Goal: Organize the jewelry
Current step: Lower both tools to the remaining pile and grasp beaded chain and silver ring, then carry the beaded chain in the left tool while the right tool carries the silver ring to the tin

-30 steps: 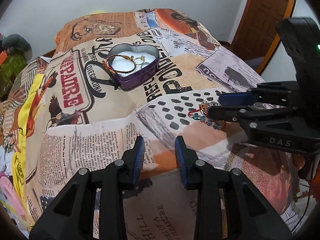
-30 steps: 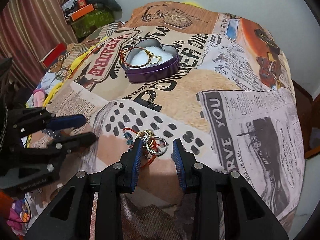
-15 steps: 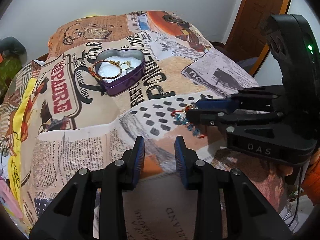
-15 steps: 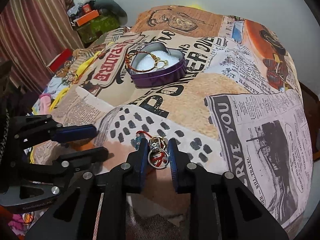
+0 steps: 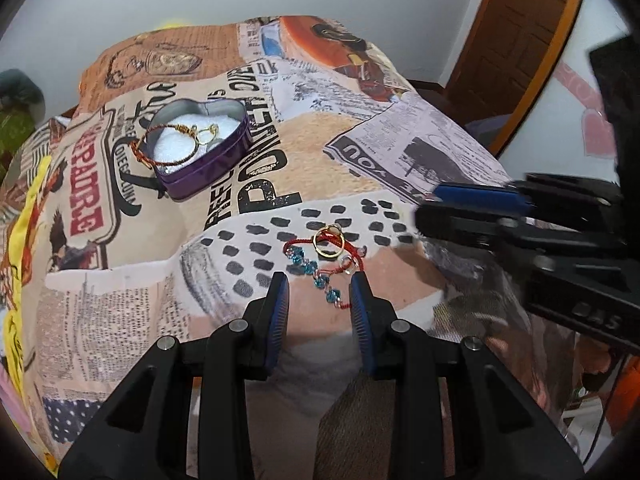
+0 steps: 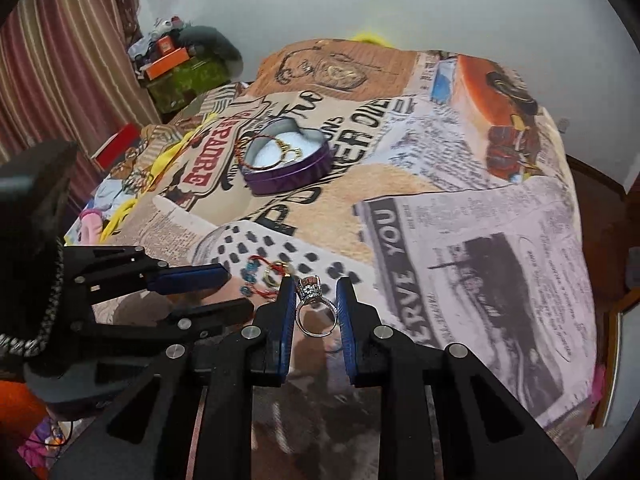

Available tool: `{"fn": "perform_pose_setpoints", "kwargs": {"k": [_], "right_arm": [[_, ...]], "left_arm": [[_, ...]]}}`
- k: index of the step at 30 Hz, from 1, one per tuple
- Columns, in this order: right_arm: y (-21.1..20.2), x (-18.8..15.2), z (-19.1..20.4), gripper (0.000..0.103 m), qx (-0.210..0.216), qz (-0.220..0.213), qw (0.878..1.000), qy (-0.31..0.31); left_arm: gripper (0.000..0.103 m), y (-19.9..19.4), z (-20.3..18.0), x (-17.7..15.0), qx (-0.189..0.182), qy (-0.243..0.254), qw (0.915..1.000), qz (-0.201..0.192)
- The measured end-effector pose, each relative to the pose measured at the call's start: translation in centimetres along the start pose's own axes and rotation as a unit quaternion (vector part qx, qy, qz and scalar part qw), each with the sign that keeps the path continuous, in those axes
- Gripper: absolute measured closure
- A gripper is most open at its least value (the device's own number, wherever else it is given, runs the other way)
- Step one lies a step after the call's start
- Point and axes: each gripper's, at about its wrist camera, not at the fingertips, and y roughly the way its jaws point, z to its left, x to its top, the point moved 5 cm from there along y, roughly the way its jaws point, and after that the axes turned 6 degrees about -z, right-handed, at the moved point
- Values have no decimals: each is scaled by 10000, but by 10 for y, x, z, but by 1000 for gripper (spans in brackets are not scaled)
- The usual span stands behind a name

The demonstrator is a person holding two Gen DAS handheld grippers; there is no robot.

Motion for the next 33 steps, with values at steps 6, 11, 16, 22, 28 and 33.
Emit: {"fn": "perform_pose_setpoints", "kwargs": {"k": [6, 11, 16, 22, 28, 33], "right_arm": [[-3, -4, -13, 84, -20, -36, 9998, 201], [-6, -6, -18, 84, -22, -74, 9995, 320], [-14, 2, -17, 84, -10, -193, 9991, 365], [-25, 18, -8, 84, -16, -404, 9987, 295], [-35, 39, 3, 84, -2, -664, 9976, 211], [-38, 60, 13, 85, 27, -854, 9963, 134]], "left_arm": [[87, 9, -3, 1, 315, 155, 9993, -101], [97, 6, -3, 0, 395, 251, 9988, -115], [97, -11, 3, 7, 377, 148, 9986, -344], [97, -49, 7, 29, 353, 162, 9958, -825], [97, -83, 14, 49, 357, 149, 9911, -1274], [97, -99, 24, 62, 367, 108, 9882, -1486]]}}
